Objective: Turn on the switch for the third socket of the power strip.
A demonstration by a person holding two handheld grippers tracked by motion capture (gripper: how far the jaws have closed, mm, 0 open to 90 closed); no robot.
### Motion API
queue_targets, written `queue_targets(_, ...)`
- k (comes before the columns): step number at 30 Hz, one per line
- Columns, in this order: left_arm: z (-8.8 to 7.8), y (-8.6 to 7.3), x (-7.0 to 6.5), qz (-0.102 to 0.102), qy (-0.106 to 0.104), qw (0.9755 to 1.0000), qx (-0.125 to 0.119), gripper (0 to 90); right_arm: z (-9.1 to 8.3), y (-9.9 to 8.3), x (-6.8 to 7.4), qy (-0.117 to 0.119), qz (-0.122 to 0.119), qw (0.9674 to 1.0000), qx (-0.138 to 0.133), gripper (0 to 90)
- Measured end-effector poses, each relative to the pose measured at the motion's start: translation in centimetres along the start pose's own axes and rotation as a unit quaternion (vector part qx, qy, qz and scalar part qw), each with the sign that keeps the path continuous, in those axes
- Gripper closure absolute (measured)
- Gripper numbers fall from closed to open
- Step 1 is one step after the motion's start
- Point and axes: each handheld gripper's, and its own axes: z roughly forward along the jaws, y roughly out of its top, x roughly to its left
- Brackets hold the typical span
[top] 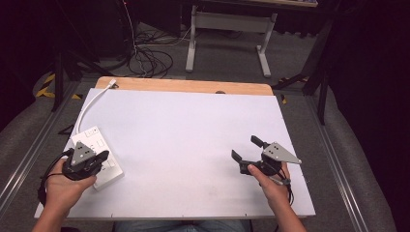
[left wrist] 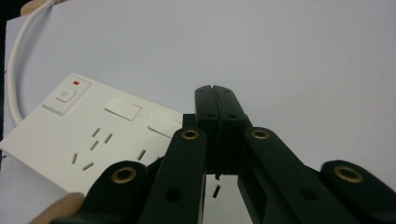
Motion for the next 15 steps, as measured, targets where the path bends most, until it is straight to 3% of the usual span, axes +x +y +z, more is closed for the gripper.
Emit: queue_targets(15, 0.42, -0.09, -0.17, 0.010, -0.013, 0.9997, 0.020, 89.7, 0.00, -0.01, -0.01, 0.000, 0.000, 1.0000, 0.001, 9.2)
